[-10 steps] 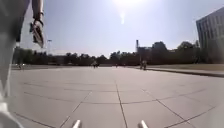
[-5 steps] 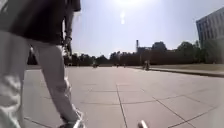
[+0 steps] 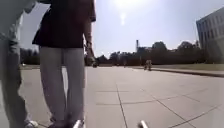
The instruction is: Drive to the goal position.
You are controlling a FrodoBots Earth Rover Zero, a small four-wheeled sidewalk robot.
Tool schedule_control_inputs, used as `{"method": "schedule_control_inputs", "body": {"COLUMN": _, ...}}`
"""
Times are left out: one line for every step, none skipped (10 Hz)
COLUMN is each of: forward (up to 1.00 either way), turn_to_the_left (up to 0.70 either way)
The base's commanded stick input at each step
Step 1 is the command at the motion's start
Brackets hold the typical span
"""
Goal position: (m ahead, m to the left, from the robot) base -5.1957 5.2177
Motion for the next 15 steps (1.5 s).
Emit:
{"method": "schedule_control_inputs", "body": {"forward": 0.0, "turn_to_the_left": 0.0}}
{"method": "schedule_control_inputs", "body": {"forward": 0.0, "turn_to_the_left": 0.0}}
{"method": "schedule_control_inputs", "body": {"forward": 0.0, "turn_to_the_left": 0.0}}
{"method": "schedule_control_inputs", "body": {"forward": 0.0, "turn_to_the_left": 0.0}}
{"method": "schedule_control_inputs", "body": {"forward": 0.0, "turn_to_the_left": 0.0}}
{"method": "schedule_control_inputs", "body": {"forward": 0.19, "turn_to_the_left": 0.0}}
{"method": "schedule_control_inputs", "body": {"forward": 0.45, "turn_to_the_left": 0.03}}
{"method": "schedule_control_inputs", "body": {"forward": 0.66, "turn_to_the_left": 0.09}}
{"method": "schedule_control_inputs", "body": {"forward": 0.7, "turn_to_the_left": 0.26}}
{"method": "schedule_control_inputs", "body": {"forward": 0.7, "turn_to_the_left": 0.35}}
{"method": "schedule_control_inputs", "body": {"forward": 0.7, "turn_to_the_left": 0.35}}
{"method": "schedule_control_inputs", "body": {"forward": 0.7, "turn_to_the_left": 0.35}}
{"method": "schedule_control_inputs", "body": {"forward": 0.7, "turn_to_the_left": 0.35}}
{"method": "schedule_control_inputs", "body": {"forward": 0.7, "turn_to_the_left": 0.35}}
{"method": "schedule_control_inputs", "body": {"forward": 0.7, "turn_to_the_left": 0.35}}
